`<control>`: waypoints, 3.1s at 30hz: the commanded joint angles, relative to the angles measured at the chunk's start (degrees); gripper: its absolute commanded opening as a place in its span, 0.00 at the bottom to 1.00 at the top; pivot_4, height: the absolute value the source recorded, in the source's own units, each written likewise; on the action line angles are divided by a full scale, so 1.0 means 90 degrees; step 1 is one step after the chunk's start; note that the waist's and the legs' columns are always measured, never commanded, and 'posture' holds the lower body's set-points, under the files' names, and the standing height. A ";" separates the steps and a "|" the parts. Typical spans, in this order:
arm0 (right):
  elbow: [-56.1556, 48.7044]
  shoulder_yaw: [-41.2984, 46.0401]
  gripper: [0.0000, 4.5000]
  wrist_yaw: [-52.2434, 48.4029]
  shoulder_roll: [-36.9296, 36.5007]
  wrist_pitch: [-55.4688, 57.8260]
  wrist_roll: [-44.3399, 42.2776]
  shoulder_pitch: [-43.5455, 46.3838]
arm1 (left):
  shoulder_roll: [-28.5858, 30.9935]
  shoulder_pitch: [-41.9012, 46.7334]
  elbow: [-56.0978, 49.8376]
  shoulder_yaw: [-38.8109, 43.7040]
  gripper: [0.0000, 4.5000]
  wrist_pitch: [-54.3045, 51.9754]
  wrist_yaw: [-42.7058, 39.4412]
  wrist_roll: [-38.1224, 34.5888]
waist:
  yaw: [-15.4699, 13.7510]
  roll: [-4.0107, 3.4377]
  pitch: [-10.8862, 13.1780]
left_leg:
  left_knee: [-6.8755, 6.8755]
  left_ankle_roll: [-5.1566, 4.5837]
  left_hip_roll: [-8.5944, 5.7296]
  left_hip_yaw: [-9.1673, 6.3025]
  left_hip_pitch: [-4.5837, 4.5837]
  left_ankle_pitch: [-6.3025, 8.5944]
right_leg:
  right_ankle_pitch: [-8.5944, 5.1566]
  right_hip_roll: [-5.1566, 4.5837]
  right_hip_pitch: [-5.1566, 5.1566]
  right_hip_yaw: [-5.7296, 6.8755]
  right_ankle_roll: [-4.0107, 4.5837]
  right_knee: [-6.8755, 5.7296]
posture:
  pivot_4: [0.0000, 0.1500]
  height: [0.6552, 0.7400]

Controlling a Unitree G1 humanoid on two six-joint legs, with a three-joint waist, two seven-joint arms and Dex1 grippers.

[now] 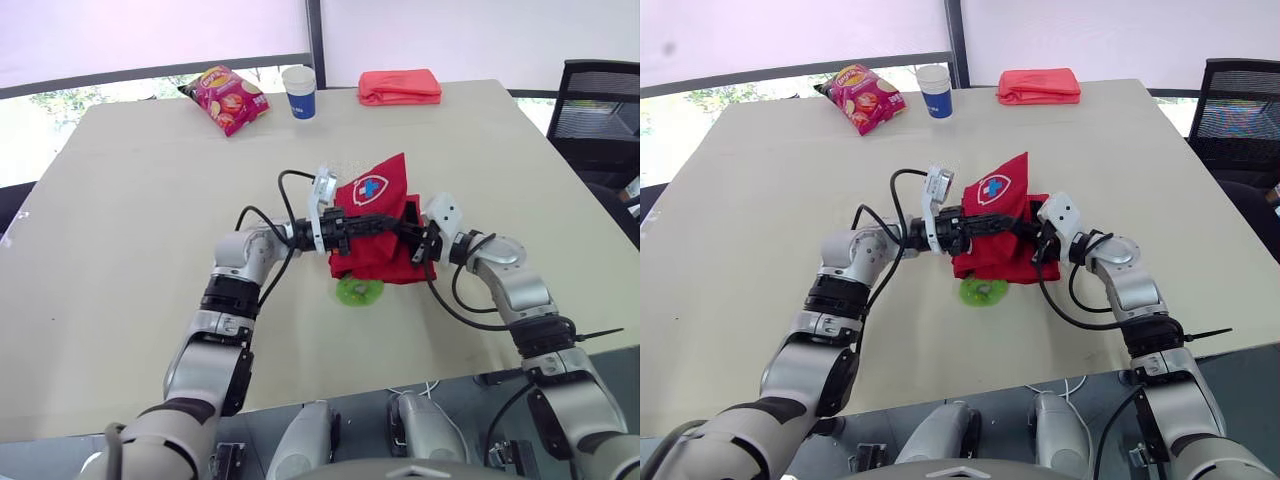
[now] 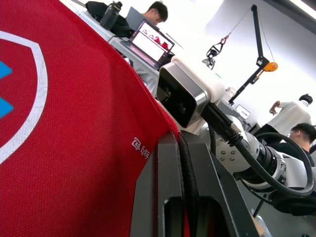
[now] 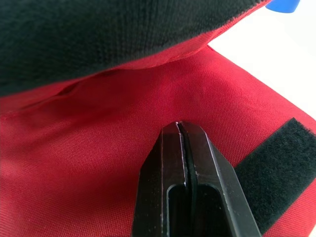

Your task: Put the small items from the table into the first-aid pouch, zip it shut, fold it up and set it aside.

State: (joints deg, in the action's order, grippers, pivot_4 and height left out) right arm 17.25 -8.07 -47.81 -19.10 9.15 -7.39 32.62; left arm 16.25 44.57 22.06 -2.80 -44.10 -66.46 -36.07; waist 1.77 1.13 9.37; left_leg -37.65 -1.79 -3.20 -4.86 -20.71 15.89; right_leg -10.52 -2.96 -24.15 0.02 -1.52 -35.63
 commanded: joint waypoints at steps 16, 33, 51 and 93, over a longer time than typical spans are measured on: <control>-0.0733 0.0221 0.00 0.0011 -0.0117 0.0261 -0.0275 -0.0255 | -0.0456 0.0251 0.0362 0.0141 0.00 0.0347 0.0026 0.0257 | 0.0023 -0.0002 0.0002 | 0.0000 -0.0001 0.0003 0.0002 -0.0003 0.0000 | 0.0000 0.0006 -0.0002 -0.0002 0.0000 0.0001 | 1.00 0.99; -0.4639 0.2449 0.00 0.0071 -0.1914 0.2058 -0.2250 -0.2819 | -0.0939 0.0301 0.0550 -0.0162 0.00 0.0251 0.0346 0.0588 | -0.0158 -0.0005 0.0011 | -0.0004 -0.0009 -0.0004 0.0000 -0.0017 0.0004 | -0.0017 -0.0006 0.0002 0.0011 -0.0029 0.0015 | 1.00 0.99; -0.6469 0.4319 0.00 0.0323 -0.2670 0.2475 -0.3087 -0.4999 | -0.1473 0.0657 0.1825 -0.0399 0.00 0.0827 0.0803 0.1542 | -0.0305 -0.0006 0.0009 | -0.0024 -0.0035 0.0001 -0.0008 -0.0010 0.0019 | -0.0023 -0.0005 0.0030 0.0031 -0.0042 0.0025 | 1.00 0.99; -0.3074 0.1533 0.00 0.0316 -0.2055 0.1201 -0.1706 -0.1209 | -0.0542 -0.0567 -0.0797 -0.0846 0.99 0.2915 -0.0607 0.1977 | -0.0151 -0.0036 0.0003 | -0.0050 -0.0052 0.0017 0.0000 -0.0013 0.0031 | -0.0026 -0.0001 0.0036 0.0031 -0.0042 0.0025 | 1.00 0.99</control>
State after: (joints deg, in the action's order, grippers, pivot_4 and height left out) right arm -13.75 7.40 -43.52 -38.57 23.04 -23.96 18.91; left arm 9.90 39.38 22.04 -12.01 -19.35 -69.98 -15.90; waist 0.41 0.80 9.40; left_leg -38.08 -2.19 -3.05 -4.87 -20.86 16.12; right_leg -10.73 -2.97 -23.88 0.30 -1.85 -35.40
